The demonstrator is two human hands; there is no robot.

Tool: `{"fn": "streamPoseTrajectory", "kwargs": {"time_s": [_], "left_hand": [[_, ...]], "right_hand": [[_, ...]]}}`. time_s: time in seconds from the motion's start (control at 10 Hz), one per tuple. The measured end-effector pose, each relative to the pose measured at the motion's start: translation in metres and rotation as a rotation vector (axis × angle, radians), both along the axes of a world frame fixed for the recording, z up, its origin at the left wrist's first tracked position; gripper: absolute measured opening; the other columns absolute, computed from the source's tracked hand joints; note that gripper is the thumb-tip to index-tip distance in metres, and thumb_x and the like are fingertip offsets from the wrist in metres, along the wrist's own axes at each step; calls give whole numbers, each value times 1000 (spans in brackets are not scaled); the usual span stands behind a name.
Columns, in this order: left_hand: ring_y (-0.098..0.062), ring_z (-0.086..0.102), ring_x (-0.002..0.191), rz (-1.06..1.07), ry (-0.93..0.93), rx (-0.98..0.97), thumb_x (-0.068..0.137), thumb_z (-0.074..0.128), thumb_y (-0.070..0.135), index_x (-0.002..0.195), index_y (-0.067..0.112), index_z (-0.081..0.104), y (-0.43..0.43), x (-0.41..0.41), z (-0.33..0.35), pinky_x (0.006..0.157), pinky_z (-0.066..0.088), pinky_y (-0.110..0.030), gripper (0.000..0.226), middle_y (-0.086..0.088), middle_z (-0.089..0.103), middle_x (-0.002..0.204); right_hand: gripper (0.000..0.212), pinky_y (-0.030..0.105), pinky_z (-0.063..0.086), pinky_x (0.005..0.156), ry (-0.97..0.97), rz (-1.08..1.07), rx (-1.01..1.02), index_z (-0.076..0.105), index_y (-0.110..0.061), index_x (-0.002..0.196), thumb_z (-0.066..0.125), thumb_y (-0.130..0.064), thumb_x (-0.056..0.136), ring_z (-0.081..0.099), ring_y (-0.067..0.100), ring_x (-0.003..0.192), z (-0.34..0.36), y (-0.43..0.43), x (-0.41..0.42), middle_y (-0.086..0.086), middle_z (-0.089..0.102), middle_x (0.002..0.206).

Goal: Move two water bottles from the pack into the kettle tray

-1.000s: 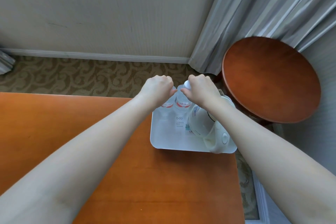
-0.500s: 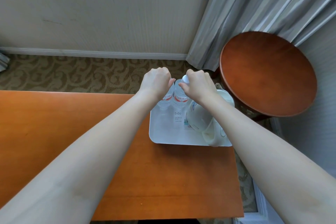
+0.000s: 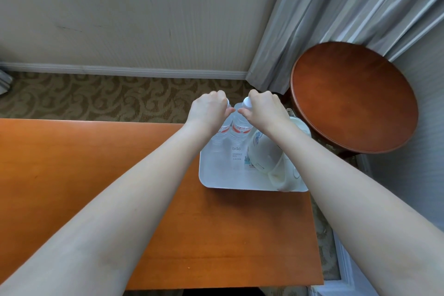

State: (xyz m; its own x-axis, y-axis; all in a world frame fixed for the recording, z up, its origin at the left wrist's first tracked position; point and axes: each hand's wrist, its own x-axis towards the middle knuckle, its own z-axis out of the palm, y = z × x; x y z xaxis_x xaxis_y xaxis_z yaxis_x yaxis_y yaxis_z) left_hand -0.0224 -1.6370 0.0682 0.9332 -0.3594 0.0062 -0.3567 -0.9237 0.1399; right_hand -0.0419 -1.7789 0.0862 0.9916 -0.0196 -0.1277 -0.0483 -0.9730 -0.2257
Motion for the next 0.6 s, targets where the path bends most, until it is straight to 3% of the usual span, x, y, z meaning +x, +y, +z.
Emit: {"fn": "streamPoseTrajectory", "kwargs": {"time_s": [0.2, 0.4, 0.6], "left_hand": [[-28, 62, 90, 8, 23, 6, 93, 49, 45, 106, 4, 54, 2, 3, -2, 62, 40, -31, 43, -12, 65, 100], [-30, 59, 95, 7, 124, -11, 94, 42, 50, 114, 6, 51, 8, 4, 5, 69, 37, -35, 48, -13, 62, 107], [-31, 48, 119, 95, 273, 1, 94, 32, 58, 130, 12, 48, 9, 6, 19, 96, 36, -45, 61, -13, 50, 131]], "right_hand": [[37, 37, 40, 63, -6, 3, -18, 50, -2, 103, 55, -37, 91, 59, 38, 90, -5, 2, -2, 20, 65, 98], [48, 39, 42, 69, 83, -51, 25, 48, -3, 110, 55, -45, 89, 57, 38, 98, -5, 0, 1, 20, 62, 108], [58, 41, 49, 78, 171, -176, 220, 45, -6, 122, 56, -50, 85, 57, 32, 101, 1, -5, -7, 17, 58, 117]]}}
